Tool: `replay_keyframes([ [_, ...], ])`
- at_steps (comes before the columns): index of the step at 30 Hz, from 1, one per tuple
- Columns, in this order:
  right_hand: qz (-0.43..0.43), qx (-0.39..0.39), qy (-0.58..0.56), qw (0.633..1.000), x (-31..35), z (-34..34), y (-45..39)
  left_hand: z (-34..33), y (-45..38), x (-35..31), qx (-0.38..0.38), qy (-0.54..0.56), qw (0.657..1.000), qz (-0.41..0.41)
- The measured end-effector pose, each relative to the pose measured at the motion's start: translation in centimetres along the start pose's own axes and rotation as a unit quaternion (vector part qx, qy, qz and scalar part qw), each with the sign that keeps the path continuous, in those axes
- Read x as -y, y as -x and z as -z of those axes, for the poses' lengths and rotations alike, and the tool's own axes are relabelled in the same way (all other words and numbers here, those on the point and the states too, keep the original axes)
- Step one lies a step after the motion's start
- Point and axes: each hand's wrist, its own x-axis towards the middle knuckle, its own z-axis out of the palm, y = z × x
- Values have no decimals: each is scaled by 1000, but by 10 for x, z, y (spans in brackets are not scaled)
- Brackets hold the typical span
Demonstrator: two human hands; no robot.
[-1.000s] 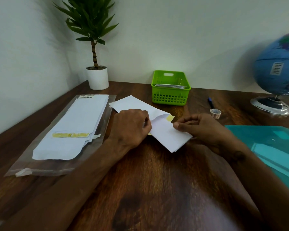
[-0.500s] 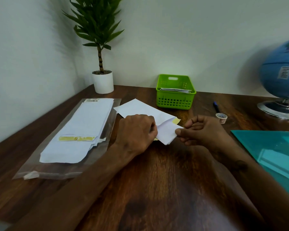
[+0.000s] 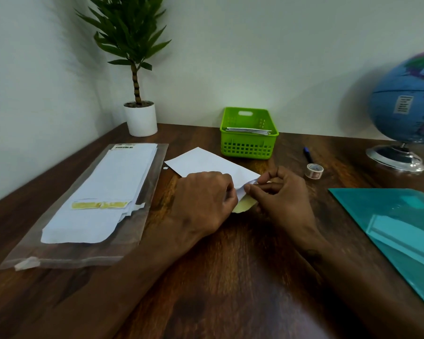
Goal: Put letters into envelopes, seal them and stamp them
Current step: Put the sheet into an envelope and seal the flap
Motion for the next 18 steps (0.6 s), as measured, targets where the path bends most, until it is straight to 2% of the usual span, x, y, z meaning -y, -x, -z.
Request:
replay_keyframes([
  [12, -23, -79, 36, 996, -6, -6, 1, -1, 4, -16, -8, 25, 1000, -14],
  [18, -48, -91, 14, 995, -11, -9, 1, -1, 7, -23, 17, 28, 999, -17],
])
